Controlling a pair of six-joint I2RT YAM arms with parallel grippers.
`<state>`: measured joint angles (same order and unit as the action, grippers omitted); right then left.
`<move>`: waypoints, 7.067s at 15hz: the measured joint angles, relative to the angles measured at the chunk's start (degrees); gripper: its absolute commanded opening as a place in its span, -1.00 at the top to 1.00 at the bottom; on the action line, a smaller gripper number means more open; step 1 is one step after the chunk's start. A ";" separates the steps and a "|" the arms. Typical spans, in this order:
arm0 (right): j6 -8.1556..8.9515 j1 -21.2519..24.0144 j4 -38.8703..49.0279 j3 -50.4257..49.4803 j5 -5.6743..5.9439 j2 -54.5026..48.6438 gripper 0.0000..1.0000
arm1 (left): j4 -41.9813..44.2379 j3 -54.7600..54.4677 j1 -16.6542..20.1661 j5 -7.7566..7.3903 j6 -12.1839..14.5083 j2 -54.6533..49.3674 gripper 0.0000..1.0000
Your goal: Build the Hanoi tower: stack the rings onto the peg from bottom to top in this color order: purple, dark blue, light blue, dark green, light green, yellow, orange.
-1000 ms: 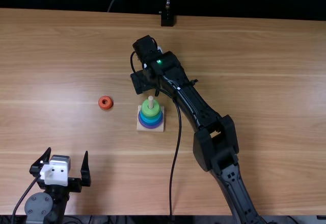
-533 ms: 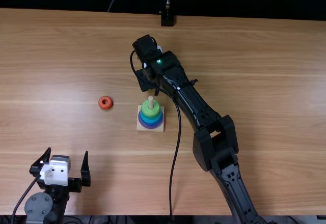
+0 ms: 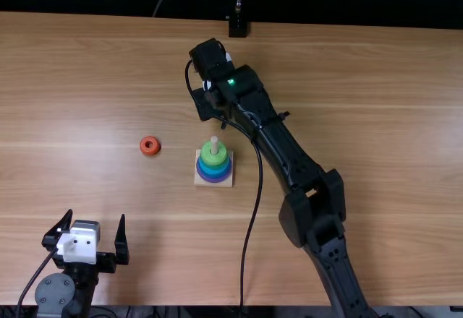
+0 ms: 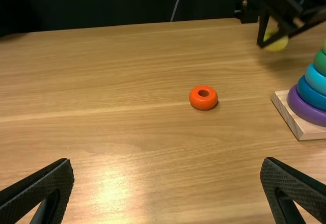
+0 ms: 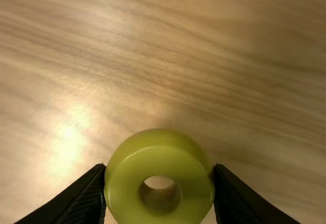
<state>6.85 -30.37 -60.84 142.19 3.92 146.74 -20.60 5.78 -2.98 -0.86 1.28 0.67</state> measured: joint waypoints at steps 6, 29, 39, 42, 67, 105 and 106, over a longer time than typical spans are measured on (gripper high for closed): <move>-1.64 0.02 -5.42 -1.68 -0.02 -11.30 1.00 | -0.02 0.02 0.00 0.00 0.02 0.00 -1.00; -3.52 -4.85 -7.56 -21.49 -0.26 -33.33 1.00 | -0.02 0.00 0.00 0.00 0.00 0.00 -1.00; -3.54 -7.52 -7.50 -25.40 -0.33 -33.55 1.00 | 0.00 0.00 0.00 0.00 0.00 0.00 -1.00; -3.50 -7.52 -7.26 -25.59 -0.28 -33.55 1.00 | -0.02 0.00 0.00 -0.02 0.00 0.00 -1.00; -3.52 -8.96 -6.88 -25.59 -0.28 -33.53 1.00 | 0.00 0.00 0.00 0.00 0.02 0.00 -1.00; -3.52 -5.84 15.58 -33.62 -0.50 -37.99 -1.00 | 0.00 0.02 0.00 0.00 0.02 0.02 -1.00; -3.56 -3.54 23.37 -38.91 -0.76 -41.99 -1.00 | 0.00 0.00 0.00 0.00 0.02 0.00 -1.00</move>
<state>3.29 -33.91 -37.47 103.28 3.16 104.75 -20.60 5.78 -2.98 -0.86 1.30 0.67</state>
